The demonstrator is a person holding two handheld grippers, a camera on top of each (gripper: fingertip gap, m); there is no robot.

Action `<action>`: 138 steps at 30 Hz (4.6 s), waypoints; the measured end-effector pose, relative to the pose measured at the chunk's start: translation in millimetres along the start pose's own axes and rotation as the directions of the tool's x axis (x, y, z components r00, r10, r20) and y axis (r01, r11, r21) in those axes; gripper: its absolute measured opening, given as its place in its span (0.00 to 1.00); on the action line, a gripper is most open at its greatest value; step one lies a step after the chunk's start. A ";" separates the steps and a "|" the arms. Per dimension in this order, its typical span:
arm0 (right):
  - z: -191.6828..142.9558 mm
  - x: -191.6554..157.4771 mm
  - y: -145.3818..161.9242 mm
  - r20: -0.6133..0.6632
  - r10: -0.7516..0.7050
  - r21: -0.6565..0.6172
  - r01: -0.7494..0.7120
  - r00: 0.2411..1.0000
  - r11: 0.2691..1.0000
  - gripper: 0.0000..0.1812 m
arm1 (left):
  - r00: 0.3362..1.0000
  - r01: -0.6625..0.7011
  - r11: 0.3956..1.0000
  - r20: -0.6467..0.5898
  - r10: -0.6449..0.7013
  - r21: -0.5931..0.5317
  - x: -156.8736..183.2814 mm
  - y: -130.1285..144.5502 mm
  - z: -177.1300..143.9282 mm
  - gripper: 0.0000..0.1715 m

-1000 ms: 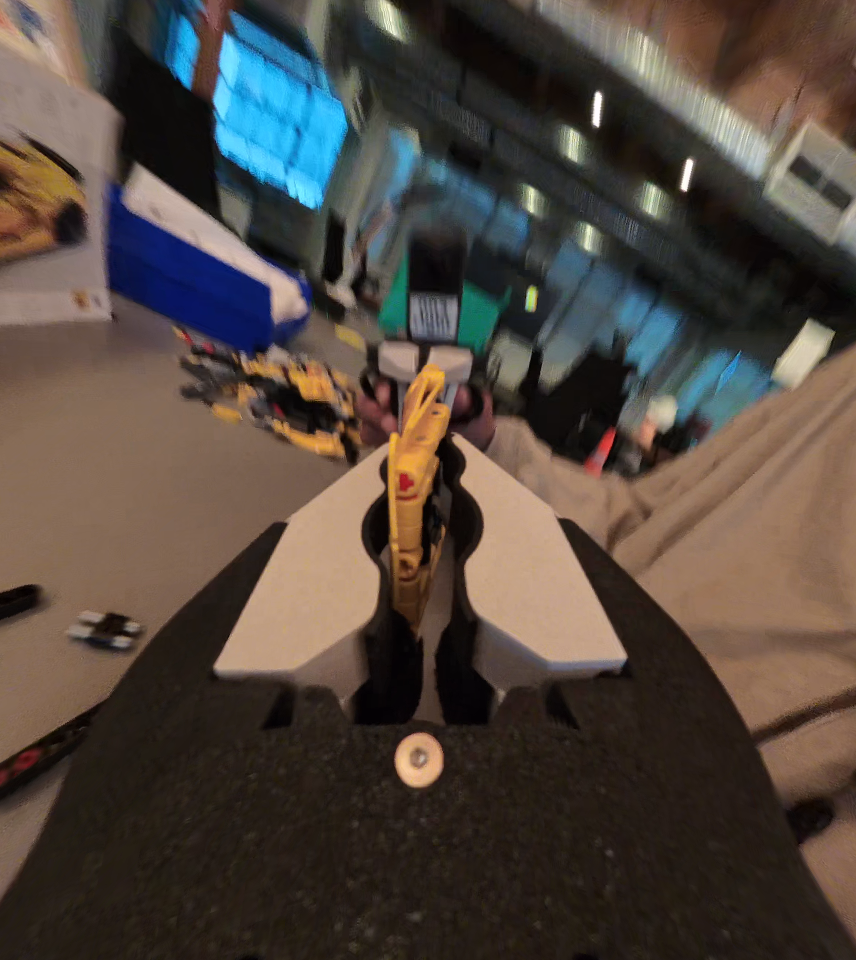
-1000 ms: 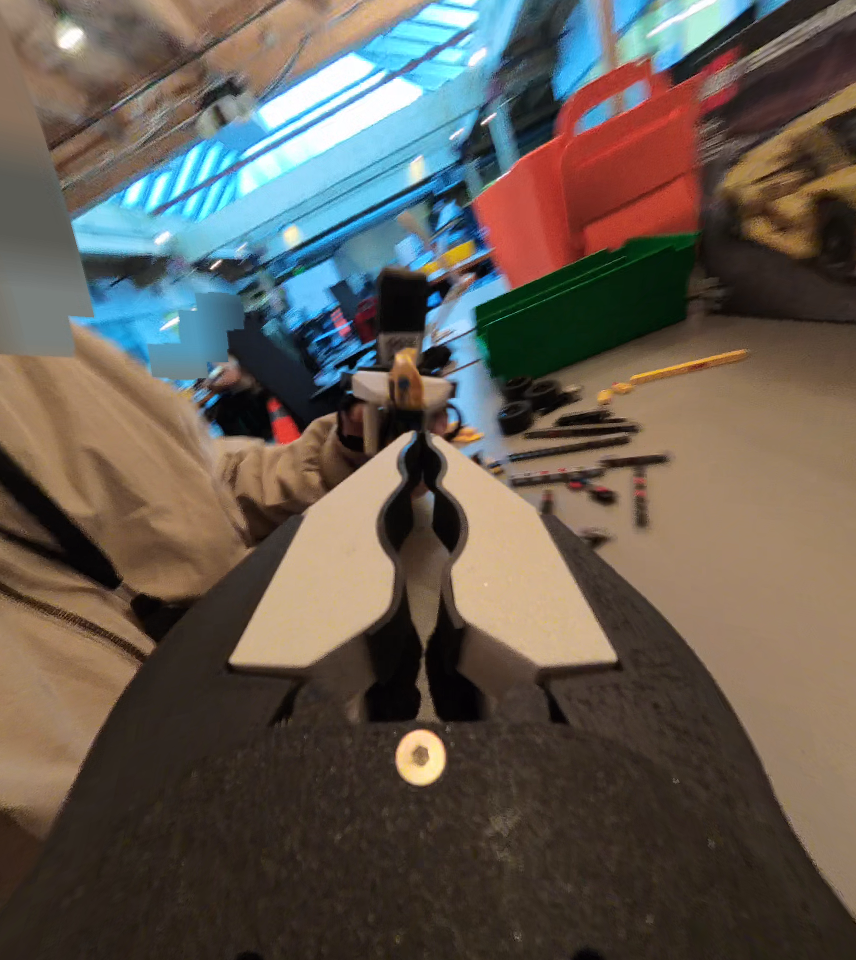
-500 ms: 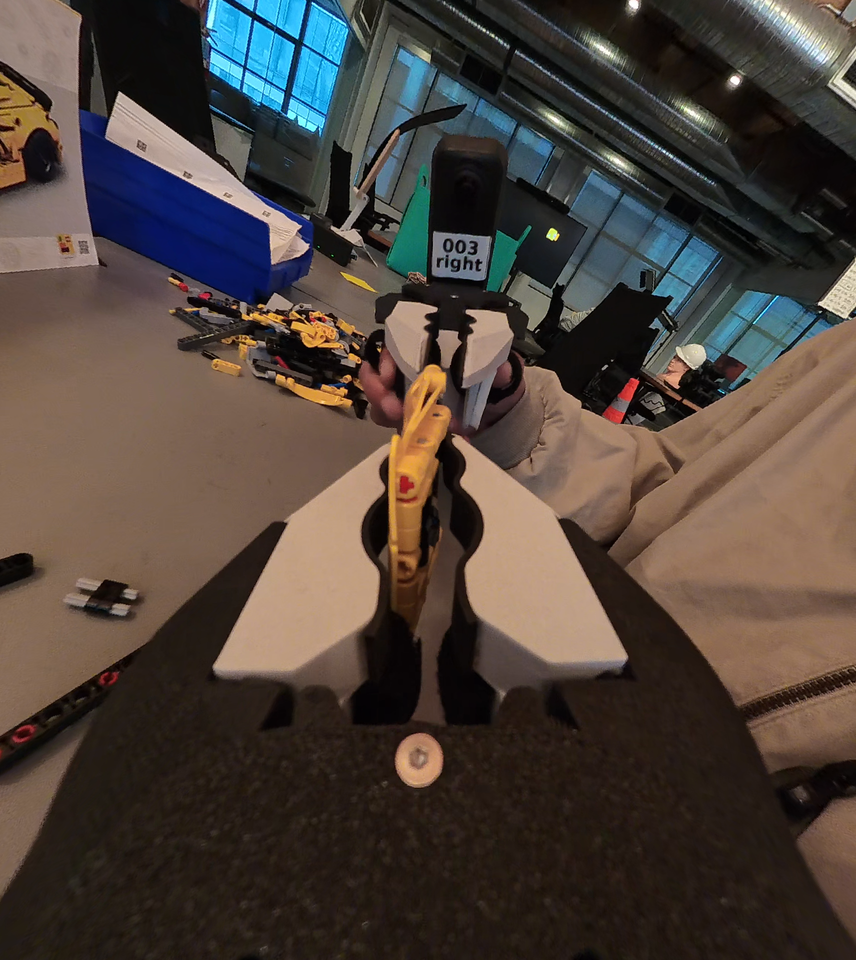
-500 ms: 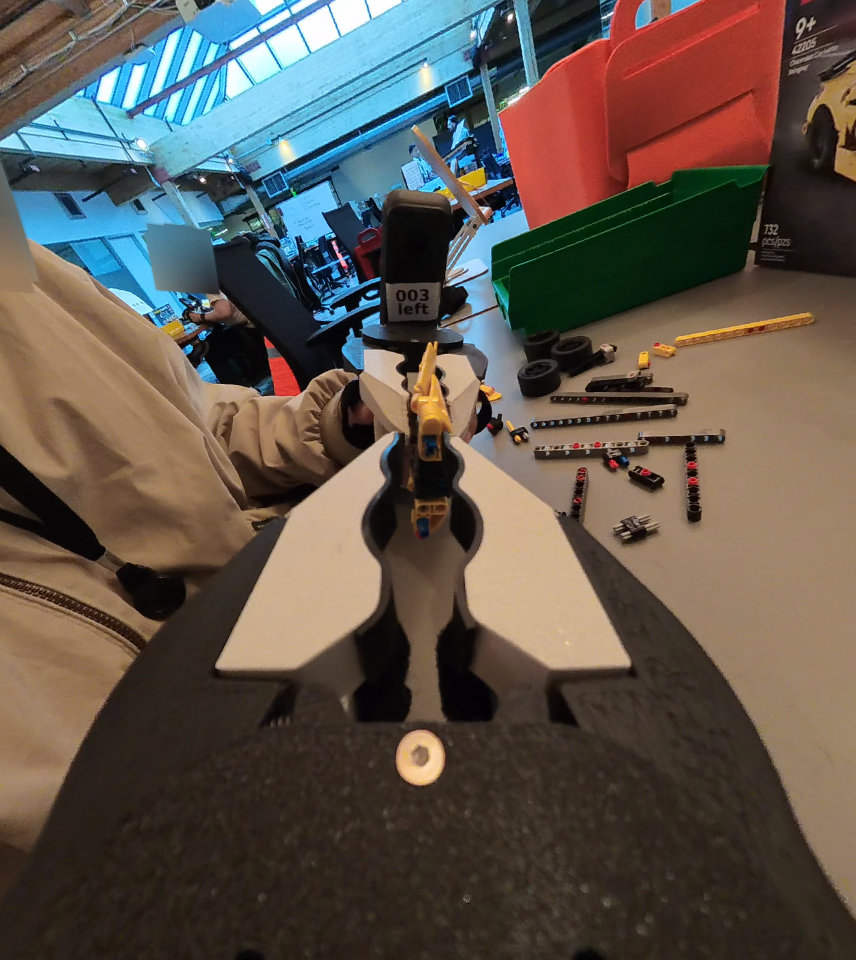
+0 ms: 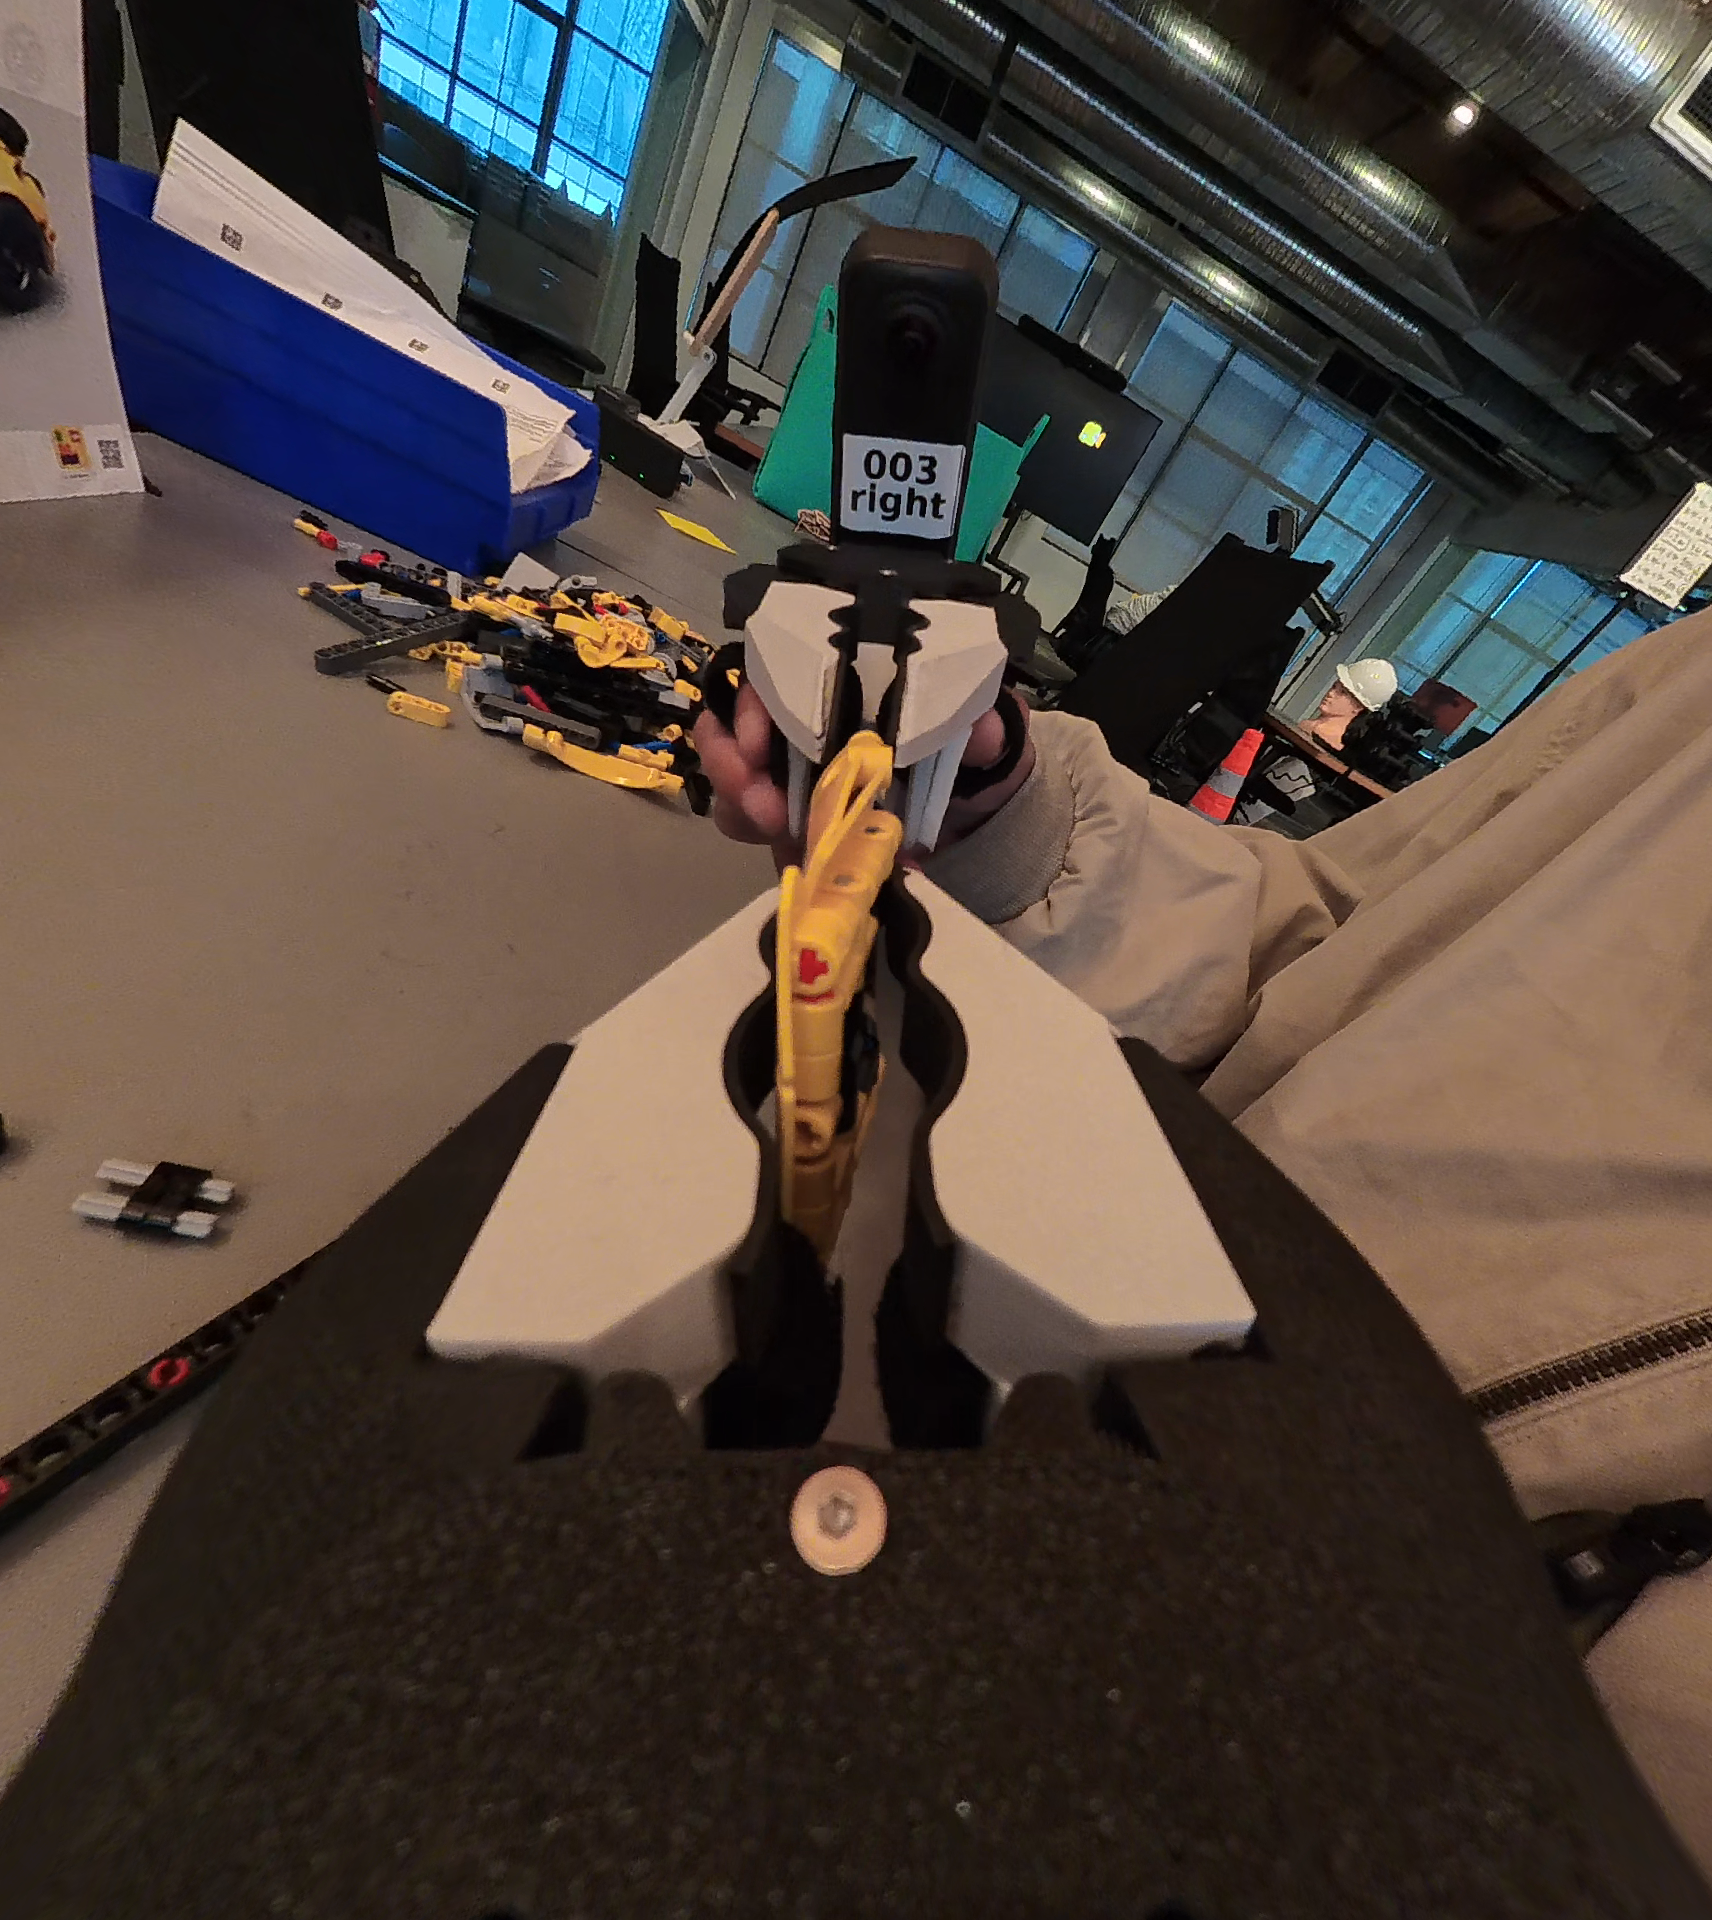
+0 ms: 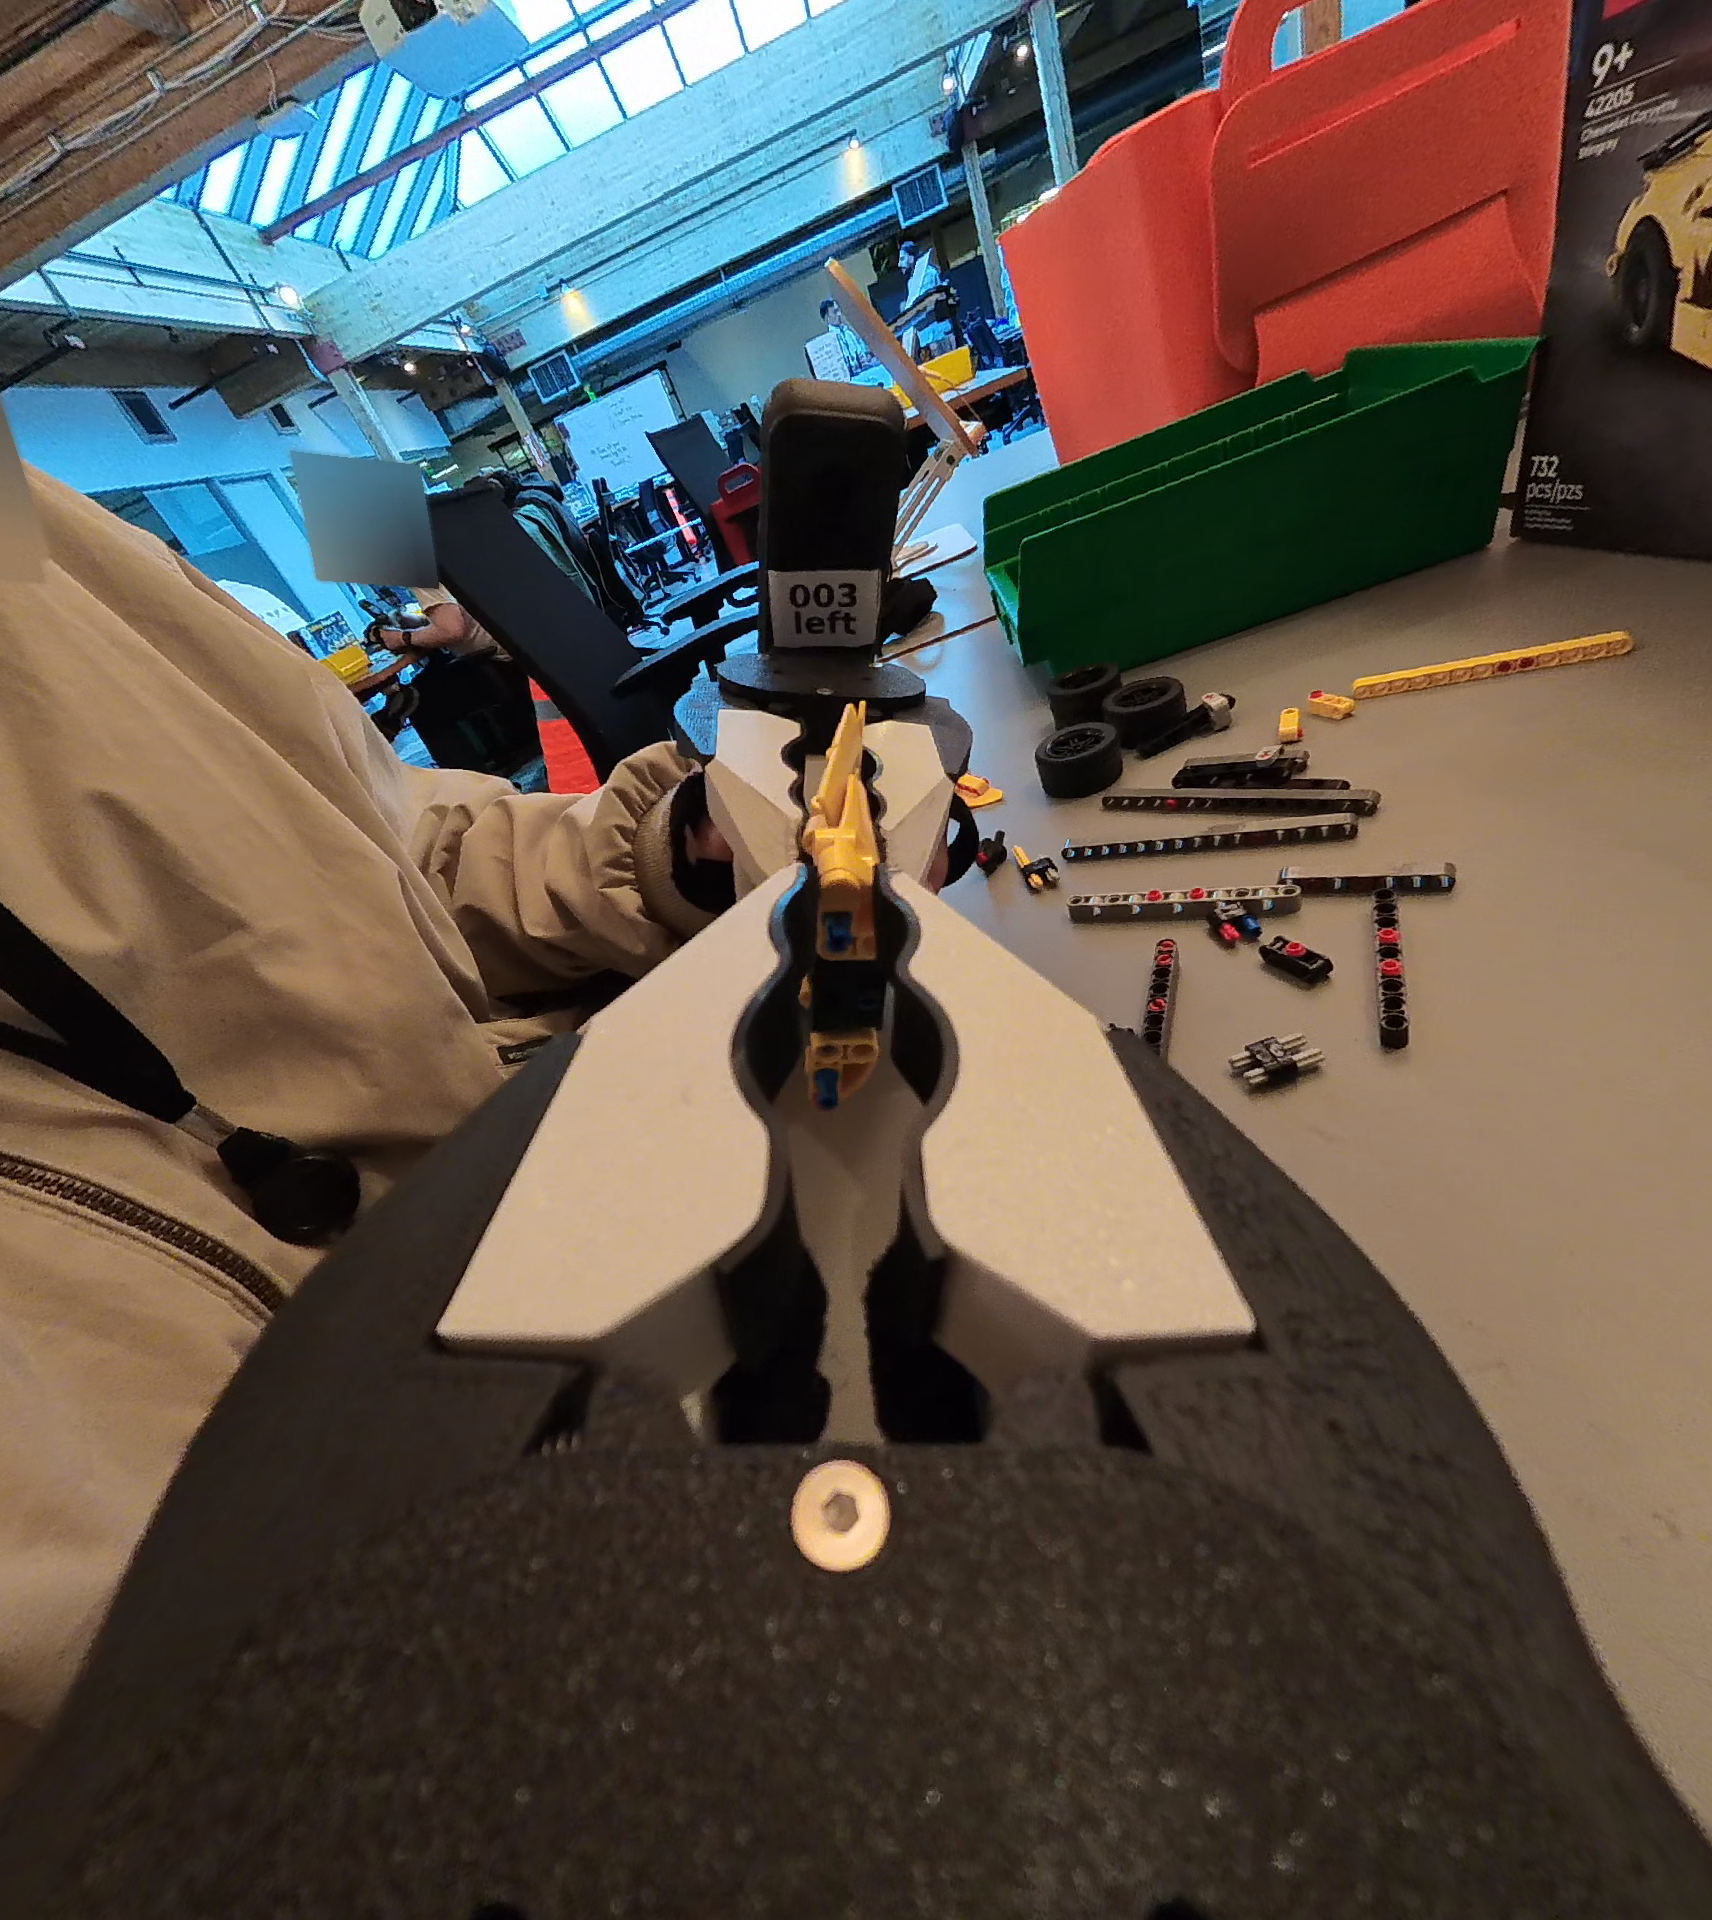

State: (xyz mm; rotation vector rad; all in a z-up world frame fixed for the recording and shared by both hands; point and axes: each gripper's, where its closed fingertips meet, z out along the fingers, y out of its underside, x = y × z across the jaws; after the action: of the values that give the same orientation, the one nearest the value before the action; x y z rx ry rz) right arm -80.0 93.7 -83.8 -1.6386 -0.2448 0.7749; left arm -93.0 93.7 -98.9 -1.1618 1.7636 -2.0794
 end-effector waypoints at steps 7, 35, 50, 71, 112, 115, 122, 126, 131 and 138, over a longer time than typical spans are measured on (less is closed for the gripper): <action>-0.2 0.6 -0.3 -0.004 -0.011 0.005 0.011 1.000 1.000 0.05 | 1.000 0.018 1.000 -0.003 -0.018 0.004 -0.7 -0.1 -0.5 0.09; -264.0 146.2 33.5 -0.876 -0.326 -0.418 -0.222 0.356 0.881 0.04 | 0.973 0.231 0.942 -0.075 -0.219 0.244 -17.8 -35.1 -30.0 0.09; -30.8 25.3 -18.9 -0.186 0.073 0.022 -0.070 0.980 0.997 0.15 | 0.956 0.286 0.942 -0.112 -0.270 0.177 -14.8 -24.9 -21.5 0.09; 8.1 1.4 -15.7 0.005 0.146 0.107 -0.145 0.989 0.984 0.01 | 0.989 0.143 0.974 -0.057 -0.135 0.176 -1.7 -27.5 -12.9 0.08; 29.6 8.4 18.7 0.005 0.270 -0.024 -0.270 0.963 0.963 0.06 | 0.951 0.304 0.894 -0.054 -0.304 0.329 -28.4 -40.7 -36.0 0.09; 32.2 5.7 18.6 0.017 0.277 -0.017 -0.276 0.961 0.961 0.06 | 0.950 0.310 0.897 -0.067 -0.305 0.315 -26.2 -39.4 -33.4 0.09; 27.8 8.1 15.8 -0.002 0.279 0.007 -0.279 0.960 0.960 0.02 | 0.957 0.287 0.904 -0.059 -0.283 0.317 -24.0 -39.4 -32.5 0.09; 15.3 12.2 5.2 0.034 0.333 0.087 -0.334 0.942 0.939 0.02 | 0.952 0.303 0.917 -0.051 -0.300 0.259 -24.7 -30.1 -29.2 0.20; 14.0 13.6 5.2 0.036 0.341 0.104 -0.343 0.939 0.934 0.02 | 0.953 0.302 0.936 -0.053 -0.297 0.183 -19.6 -19.9 -17.1 0.22; 18.2 10.9 9.7 0.037 0.352 0.086 -0.354 0.935 0.931 0.02 | 0.962 0.272 0.951 -0.043 -0.269 0.149 -17.4 -14.1 -18.6 0.10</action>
State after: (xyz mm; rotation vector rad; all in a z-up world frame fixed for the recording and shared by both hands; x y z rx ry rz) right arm -85.4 112.0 -97.2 -1.6083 0.0757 1.0598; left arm -88.6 122.0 -93.8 -1.4065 1.4904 -2.3403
